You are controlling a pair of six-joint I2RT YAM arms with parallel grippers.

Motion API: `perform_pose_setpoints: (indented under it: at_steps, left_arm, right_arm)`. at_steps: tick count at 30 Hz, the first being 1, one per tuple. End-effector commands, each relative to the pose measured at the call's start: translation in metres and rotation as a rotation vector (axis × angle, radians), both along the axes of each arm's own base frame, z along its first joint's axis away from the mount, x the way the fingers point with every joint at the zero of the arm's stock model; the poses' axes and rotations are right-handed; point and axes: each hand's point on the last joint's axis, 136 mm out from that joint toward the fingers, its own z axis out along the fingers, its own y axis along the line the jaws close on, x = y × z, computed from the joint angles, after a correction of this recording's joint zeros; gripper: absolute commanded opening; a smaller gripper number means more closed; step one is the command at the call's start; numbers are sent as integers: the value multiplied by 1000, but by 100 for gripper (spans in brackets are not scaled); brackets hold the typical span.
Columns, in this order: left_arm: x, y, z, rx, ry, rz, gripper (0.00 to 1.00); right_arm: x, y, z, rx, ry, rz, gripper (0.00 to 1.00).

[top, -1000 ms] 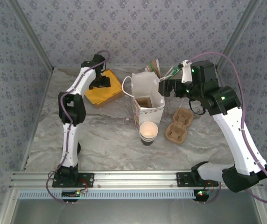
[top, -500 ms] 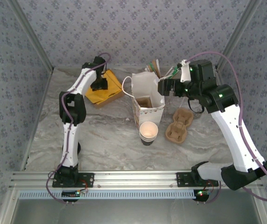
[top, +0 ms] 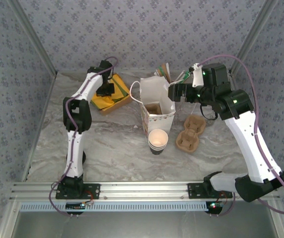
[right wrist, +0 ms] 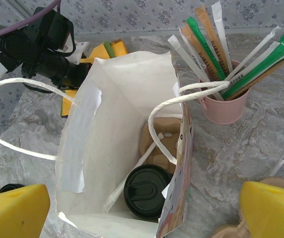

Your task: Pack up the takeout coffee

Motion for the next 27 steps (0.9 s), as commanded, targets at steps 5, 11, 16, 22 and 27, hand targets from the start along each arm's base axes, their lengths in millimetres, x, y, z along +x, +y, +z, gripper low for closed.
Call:
perform_pose_setpoints:
  at_steps: [5,11,16,22,27]
  left_arm:
    - [-2,5,87,-16,-132,15,0]
    - [-11,6,124,-42,-187,21,0]
    - [-21,6,159,-72,-249,25,0]
    - [-29,10,168,-70,-263,7,0]
    - [-23,8,137,-58,-203,-12,0]
  right_arm:
    - [5,4,8,25,-31,17,100]
    - [7,8,7,37,-32,26,100]
    - [9,12,8,56,-36,36,100]
    - [12,23,6,73,-24,71,100]
    - [10,28,7,68,-19,85,100]
